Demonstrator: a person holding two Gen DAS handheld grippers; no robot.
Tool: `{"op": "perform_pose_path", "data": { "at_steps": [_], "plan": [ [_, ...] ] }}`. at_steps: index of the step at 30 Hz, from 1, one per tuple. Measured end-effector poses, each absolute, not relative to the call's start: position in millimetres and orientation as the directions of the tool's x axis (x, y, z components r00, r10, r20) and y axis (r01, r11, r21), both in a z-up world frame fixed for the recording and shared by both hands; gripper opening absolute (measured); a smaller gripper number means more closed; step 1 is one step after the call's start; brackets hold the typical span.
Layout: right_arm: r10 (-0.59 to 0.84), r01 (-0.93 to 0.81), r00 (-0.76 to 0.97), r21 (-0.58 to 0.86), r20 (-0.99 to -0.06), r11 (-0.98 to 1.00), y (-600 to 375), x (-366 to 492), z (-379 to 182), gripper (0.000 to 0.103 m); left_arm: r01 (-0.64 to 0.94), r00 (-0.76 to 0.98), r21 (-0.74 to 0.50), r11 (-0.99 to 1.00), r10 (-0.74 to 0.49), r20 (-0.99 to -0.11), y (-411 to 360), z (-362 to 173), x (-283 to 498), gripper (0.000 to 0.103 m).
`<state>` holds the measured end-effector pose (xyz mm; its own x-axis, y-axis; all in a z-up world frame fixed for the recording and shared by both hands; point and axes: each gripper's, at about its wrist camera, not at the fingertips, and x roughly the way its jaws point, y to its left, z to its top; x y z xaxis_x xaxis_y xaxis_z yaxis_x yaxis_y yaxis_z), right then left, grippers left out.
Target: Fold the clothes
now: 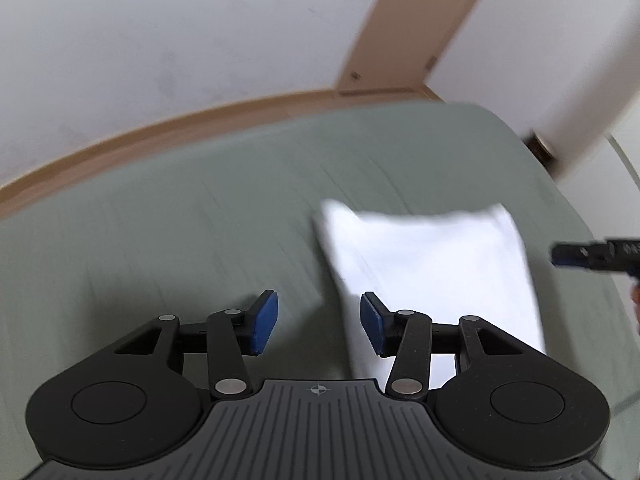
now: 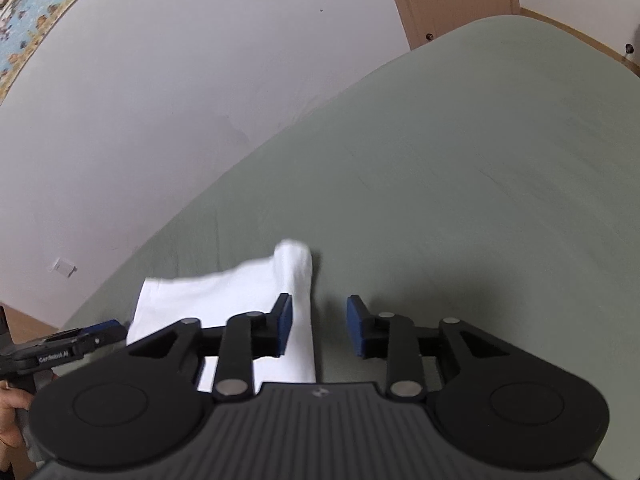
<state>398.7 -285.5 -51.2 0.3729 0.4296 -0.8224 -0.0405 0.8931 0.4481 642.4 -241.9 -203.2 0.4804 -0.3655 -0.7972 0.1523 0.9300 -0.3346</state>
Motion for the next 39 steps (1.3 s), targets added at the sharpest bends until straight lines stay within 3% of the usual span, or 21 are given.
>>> {"op": "perform_pose_path", "data": {
  "at_steps": [10, 15, 17, 18, 19, 20, 26, 32, 35, 37, 39],
  "plan": [
    [0.501, -0.056, 0.205, 0.500, -0.841, 0.864, -305.2, 297.3, -74.0, 0.044, 0.159, 0.369, -0.391, 0.907, -0.422, -0.828, -261.8, -214.5, 564.0, 0.047],
    [0.550, -0.018, 0.221, 0.561, -0.805, 0.828, -305.6, 284.7, -82.6, 0.043, 0.133, 0.390, -0.396, 0.909, -0.415, -0.822, -265.8, -225.0, 560.3, 0.048],
    [0.565, -0.020, 0.215, 0.575, -0.797, 0.818, -301.7, 287.2, -85.9, 0.016, 0.128, 0.401, -0.396, 0.909, -0.413, -0.818, -267.8, -227.6, 560.0, 0.047],
    [0.567, -0.028, 0.209, 0.574, -0.797, 0.818, -298.8, 288.3, -86.0, 0.010, 0.131, 0.405, -0.396, 0.909, -0.414, -0.815, -268.3, -227.4, 558.0, 0.042],
    [0.561, -0.033, 0.214, 0.568, -0.800, 0.823, -299.0, 289.5, -82.6, 0.009, 0.137, 0.406, -0.396, 0.908, -0.416, -0.813, -268.8, -227.4, 557.0, 0.030],
    [0.555, -0.038, 0.221, 0.561, -0.802, 0.827, -299.1, 290.4, -79.0, 0.008, 0.144, 0.406, -0.397, 0.906, -0.420, -0.812, -269.2, -227.1, 555.8, 0.025],
    [0.530, -0.037, 0.237, 0.537, -0.814, 0.843, -301.3, 283.4, -78.5, 0.007, 0.153, 0.415, -0.383, 0.911, -0.411, -0.812, -270.3, -227.8, 551.6, 0.024],
    [0.519, -0.020, 0.217, 0.528, -0.826, 0.849, -310.7, 276.3, -81.4, 0.008, 0.128, 0.425, -0.377, 0.917, -0.394, -0.815, -265.3, -228.1, 547.4, 0.036],
    [0.486, -0.018, 0.261, 0.499, -0.834, 0.866, -323.0, 279.5, -69.7, 0.014, 0.132, 0.433, -0.355, 0.926, -0.376, -0.819, -259.5, -212.0, 546.9, 0.041],
    [0.486, -0.014, 0.317, 0.509, -0.814, 0.861, -331.3, 295.3, -60.2, 0.033, 0.151, 0.462, -0.334, 0.930, -0.365, -0.808, -256.7, -198.2, 548.8, 0.046],
    [0.493, -0.017, 0.362, 0.523, -0.791, 0.852, -333.3, 314.4, -54.5, 0.039, 0.190, 0.502, -0.306, 0.933, -0.360, -0.786, -257.8, -183.1, 563.4, 0.048]
  ]
}}
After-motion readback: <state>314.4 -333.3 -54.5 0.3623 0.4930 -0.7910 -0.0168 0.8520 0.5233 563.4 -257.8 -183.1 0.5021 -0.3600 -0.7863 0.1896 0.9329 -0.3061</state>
